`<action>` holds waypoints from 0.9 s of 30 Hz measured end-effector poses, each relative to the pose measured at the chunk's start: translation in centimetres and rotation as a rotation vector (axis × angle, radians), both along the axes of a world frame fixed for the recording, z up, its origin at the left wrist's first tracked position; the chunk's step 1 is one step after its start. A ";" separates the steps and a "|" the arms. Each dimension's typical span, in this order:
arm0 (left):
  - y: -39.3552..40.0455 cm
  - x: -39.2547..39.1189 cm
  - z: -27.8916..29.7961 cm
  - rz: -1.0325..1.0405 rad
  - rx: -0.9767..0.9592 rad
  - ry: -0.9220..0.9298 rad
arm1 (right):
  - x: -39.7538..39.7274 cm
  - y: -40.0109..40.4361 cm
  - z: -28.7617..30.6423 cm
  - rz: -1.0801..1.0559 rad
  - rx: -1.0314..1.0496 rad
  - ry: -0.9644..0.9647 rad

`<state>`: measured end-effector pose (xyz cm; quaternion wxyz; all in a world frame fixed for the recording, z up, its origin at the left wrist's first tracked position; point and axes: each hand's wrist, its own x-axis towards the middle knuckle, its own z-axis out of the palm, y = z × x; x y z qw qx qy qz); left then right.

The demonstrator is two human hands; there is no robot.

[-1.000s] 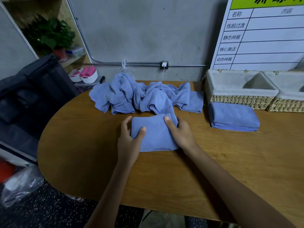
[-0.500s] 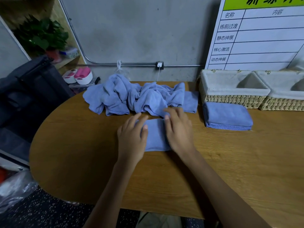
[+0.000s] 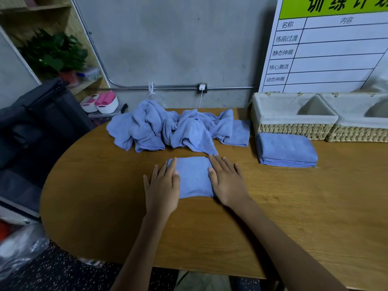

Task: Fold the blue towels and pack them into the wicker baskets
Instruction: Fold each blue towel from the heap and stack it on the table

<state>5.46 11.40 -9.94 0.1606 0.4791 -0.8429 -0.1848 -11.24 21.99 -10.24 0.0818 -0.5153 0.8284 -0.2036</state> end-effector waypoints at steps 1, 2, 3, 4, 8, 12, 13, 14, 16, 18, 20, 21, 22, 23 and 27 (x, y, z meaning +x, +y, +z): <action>0.1 0.0 0.0 -0.001 0.010 0.010 | -0.3 0.3 0.0 -0.005 -0.005 -0.004; 0.2 -0.1 0.0 -0.001 0.016 0.023 | -0.4 0.5 0.1 -0.012 -0.027 -0.008; 0.4 -0.2 0.0 0.004 0.019 0.041 | -0.6 0.7 0.1 -0.024 -0.067 -0.024; 0.6 -0.3 0.0 0.013 0.019 0.062 | -0.7 0.9 0.1 -0.041 -0.120 -0.056; 1.7 -1.0 -0.3 0.018 -0.077 0.126 | -1.0 1.8 0.5 -0.098 -0.360 -0.258; 3.6 -2.0 -0.3 0.034 -0.135 0.137 | -0.5 3.2 0.7 -0.101 -0.448 -0.325; 4.2 -2.4 -0.2 0.034 -0.136 0.134 | -0.3 3.5 0.6 -0.102 -0.453 -0.342; 4.7 -2.8 -0.2 0.030 -0.138 0.125 | -0.2 3.6 0.4 -0.112 -0.460 -0.361; 5.6 -3.4 -0.4 0.031 -0.143 0.118 | -0.3 3.9 0.2 -0.144 -0.497 -0.401; 6.1 -3.8 -0.5 0.036 -0.137 0.146 | -0.4 4.1 0.3 -0.166 -0.540 -0.445; 6.3 -4.2 -0.5 0.042 -0.098 0.211 | -0.6 4.3 0.5 -0.178 -0.576 -0.490; 6.5 -4.3 -0.5 0.041 -0.074 0.241 | -0.6 4.4 0.6 -0.183 -0.596 -0.511; 6.6 -4.4 -0.4 0.039 -0.060 0.260 | -0.6 4.4 0.6 -0.187 -0.615 -0.526; 6.7 -4.5 -0.4 0.038 -0.052 0.274 | -0.6 4.5 0.6 -0.188 -0.627 -0.536; 6.6 -4.3 -0.6 0.034 -0.057 0.312 | -1.0 4.7 0.4 -0.169 -0.632 -0.553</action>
